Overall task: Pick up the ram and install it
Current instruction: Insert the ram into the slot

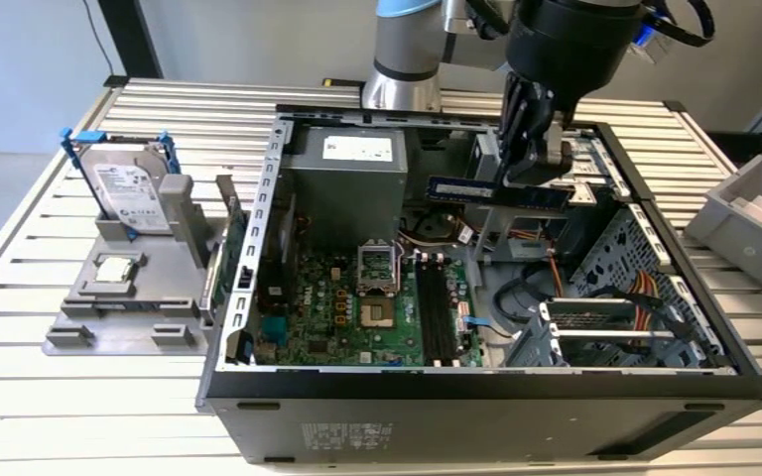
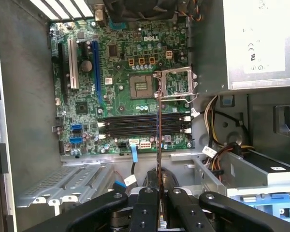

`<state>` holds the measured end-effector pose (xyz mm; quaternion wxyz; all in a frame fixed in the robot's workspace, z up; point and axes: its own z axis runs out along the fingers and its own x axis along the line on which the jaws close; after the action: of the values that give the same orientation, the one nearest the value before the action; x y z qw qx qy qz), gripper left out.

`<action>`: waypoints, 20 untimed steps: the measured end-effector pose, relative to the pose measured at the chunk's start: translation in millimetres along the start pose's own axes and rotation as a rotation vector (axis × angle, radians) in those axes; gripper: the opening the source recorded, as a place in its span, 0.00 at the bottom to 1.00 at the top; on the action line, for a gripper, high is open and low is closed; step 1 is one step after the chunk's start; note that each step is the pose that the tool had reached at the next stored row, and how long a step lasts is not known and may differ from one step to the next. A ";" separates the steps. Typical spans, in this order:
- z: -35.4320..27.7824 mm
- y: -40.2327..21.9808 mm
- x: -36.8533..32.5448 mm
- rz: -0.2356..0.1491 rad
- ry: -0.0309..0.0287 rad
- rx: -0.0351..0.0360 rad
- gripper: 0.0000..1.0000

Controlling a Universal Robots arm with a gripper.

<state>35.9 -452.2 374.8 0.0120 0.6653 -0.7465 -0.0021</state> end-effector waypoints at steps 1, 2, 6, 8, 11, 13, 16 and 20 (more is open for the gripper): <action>0.0 0.0 0.0 0.010 -0.0002 -0.0001 0.00; 0.0 0.0 0.0 0.021 -0.0004 -0.0003 0.00; 0.0 0.0 0.0 0.061 -0.0012 -0.0009 0.00; 0.1 0.0 0.0 0.081 -0.0016 -0.0012 0.00; 0.1 0.0 0.0 0.111 -0.0021 -0.0017 0.00; 0.1 0.0 0.0 0.131 -0.0025 -0.0019 0.00; 0.1 0.0 0.0 0.160 -0.0030 -0.0024 0.00; 0.1 0.0 0.0 0.204 -0.0039 -0.0031 0.00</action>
<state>35.9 -452.2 374.6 0.0117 0.5858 -0.8103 -0.0033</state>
